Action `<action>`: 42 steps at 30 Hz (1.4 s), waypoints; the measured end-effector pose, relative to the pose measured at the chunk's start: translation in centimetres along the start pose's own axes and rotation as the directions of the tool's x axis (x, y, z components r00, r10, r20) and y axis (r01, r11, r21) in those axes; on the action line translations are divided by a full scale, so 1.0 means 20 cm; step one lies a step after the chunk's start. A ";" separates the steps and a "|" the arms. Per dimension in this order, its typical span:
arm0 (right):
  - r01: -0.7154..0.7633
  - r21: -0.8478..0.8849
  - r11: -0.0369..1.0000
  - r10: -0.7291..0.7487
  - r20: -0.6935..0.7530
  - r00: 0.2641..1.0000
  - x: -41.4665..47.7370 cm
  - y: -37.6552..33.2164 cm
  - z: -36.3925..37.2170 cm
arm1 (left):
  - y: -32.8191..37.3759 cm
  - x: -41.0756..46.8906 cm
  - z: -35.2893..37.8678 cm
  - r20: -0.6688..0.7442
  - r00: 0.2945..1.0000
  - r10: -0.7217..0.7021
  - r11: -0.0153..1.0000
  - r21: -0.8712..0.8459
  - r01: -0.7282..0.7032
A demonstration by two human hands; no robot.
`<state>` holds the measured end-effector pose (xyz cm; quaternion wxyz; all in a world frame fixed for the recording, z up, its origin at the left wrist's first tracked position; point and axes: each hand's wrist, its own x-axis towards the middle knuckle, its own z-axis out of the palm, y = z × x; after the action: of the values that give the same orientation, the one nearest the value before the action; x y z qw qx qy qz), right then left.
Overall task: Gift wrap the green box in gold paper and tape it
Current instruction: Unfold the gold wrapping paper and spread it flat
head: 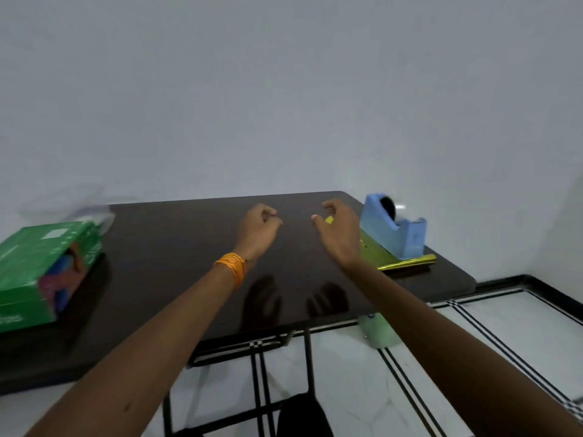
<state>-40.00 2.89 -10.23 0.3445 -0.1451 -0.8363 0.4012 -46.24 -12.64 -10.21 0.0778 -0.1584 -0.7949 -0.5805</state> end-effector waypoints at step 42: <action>-0.201 -0.133 0.970 0.190 -0.097 0.977 0.08 0.23 0.04 | -0.34 0.14 -0.28 -0.121 0.931 -0.344 0.929 0.101 0.356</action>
<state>-41.93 6.27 -13.43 0.3268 -0.2676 -0.8291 0.3663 -51.62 -19.30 -13.69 0.0226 0.0208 -0.8391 -0.5431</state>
